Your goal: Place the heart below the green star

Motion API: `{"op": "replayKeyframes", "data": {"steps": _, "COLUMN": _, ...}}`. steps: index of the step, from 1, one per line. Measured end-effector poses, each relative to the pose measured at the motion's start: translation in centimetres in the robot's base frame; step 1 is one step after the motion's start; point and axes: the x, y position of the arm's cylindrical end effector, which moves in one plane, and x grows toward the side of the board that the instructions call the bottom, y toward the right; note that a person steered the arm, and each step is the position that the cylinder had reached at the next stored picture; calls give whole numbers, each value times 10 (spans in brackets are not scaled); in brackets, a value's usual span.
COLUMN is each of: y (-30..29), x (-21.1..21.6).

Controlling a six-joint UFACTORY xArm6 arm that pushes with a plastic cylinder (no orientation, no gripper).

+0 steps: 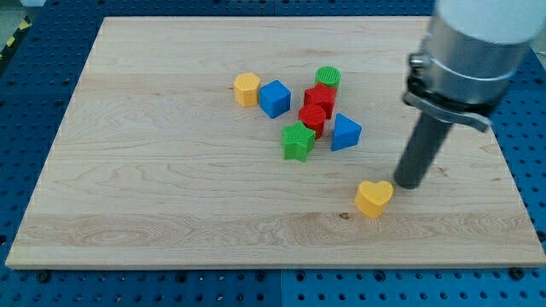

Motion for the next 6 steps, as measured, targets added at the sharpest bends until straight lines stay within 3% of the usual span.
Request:
{"op": "replayKeyframes", "data": {"steps": 1, "y": -5, "x": 19}}
{"op": "replayKeyframes", "data": {"steps": 4, "y": -110, "x": 17}}
{"op": "replayKeyframes", "data": {"steps": 6, "y": -101, "x": 36}}
